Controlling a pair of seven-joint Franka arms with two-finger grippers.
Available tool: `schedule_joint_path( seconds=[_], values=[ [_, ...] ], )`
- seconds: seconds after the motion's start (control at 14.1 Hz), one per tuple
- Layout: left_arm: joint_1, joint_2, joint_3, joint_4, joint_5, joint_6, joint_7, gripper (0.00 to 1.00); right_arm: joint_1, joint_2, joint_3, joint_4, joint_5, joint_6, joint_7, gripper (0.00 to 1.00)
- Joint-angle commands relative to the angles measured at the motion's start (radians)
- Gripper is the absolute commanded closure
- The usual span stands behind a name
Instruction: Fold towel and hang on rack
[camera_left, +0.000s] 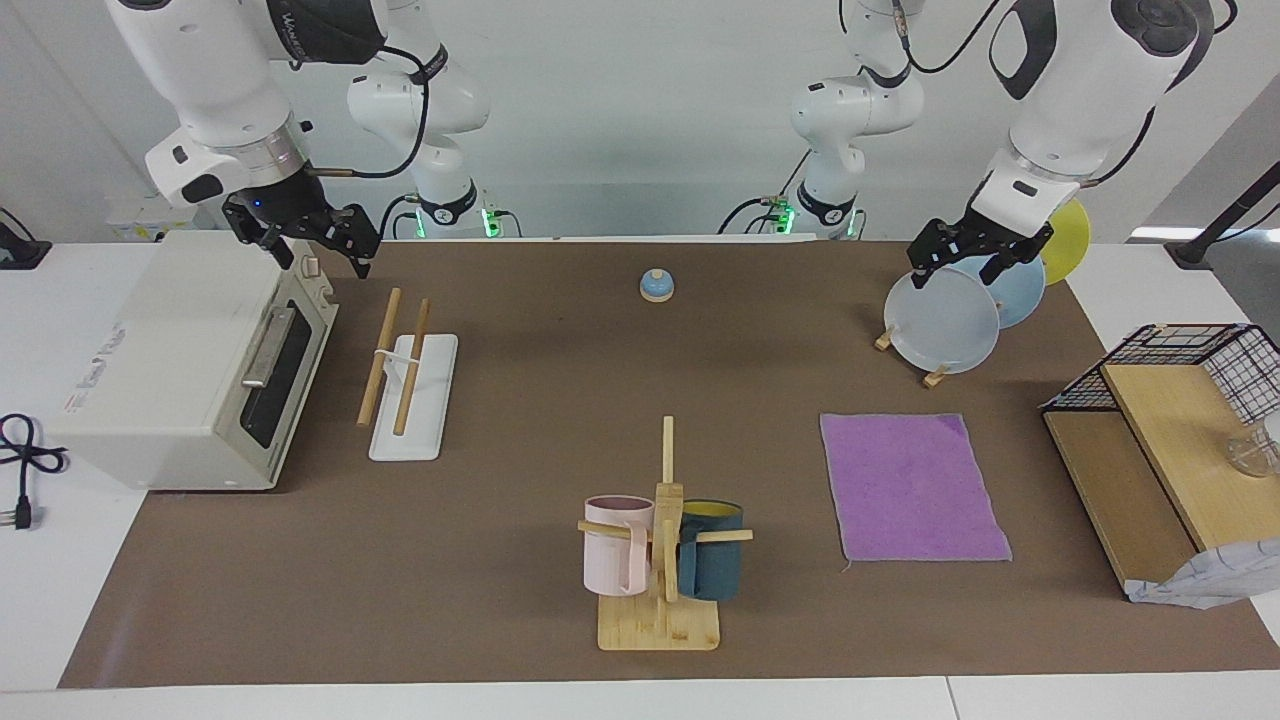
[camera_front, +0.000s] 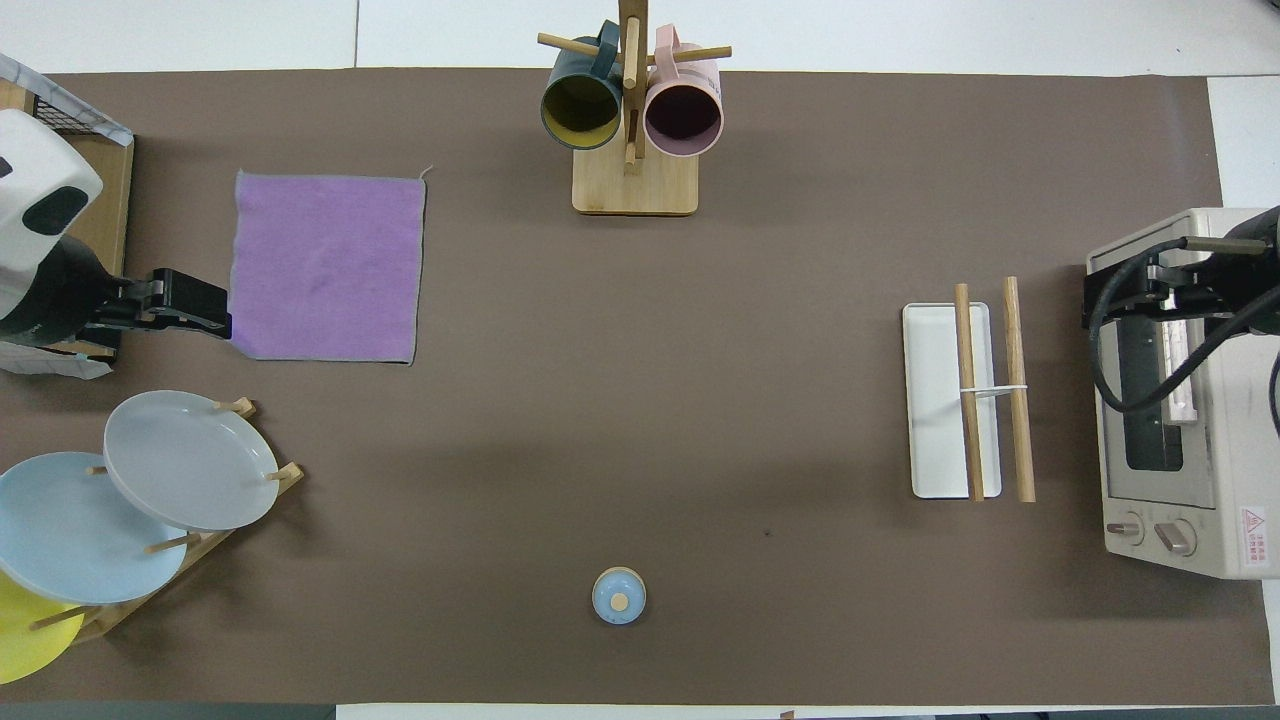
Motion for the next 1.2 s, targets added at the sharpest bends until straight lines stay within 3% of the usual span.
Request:
schedule_joint_path(
  seconds=[0.0, 0.71, 0.92, 1.13],
  values=[
    [-0.005, -0.026, 0.003, -0.021, -0.013, -0.013, 0.011, 0.0, -0.017, -0.015, 0.01, -0.016, 0.045, 0.014, -0.032, 0.0],
    [0.007, -0.028, 0.006, -0.027, -0.013, 0.003, -0.005, 0.0, -0.014, -0.017, 0.013, -0.016, 0.046, 0.016, -0.032, 0.0],
    [0.033, -0.026, 0.008, -0.082, -0.013, 0.088, -0.002, 0.0, -0.014, -0.017, 0.013, -0.019, 0.054, 0.014, -0.026, 0.0],
    [0.083, -0.022, 0.006, -0.214, -0.013, 0.254, 0.006, 0.0, -0.013, -0.018, 0.016, -0.022, 0.054, 0.014, -0.024, 0.0]
  ],
)
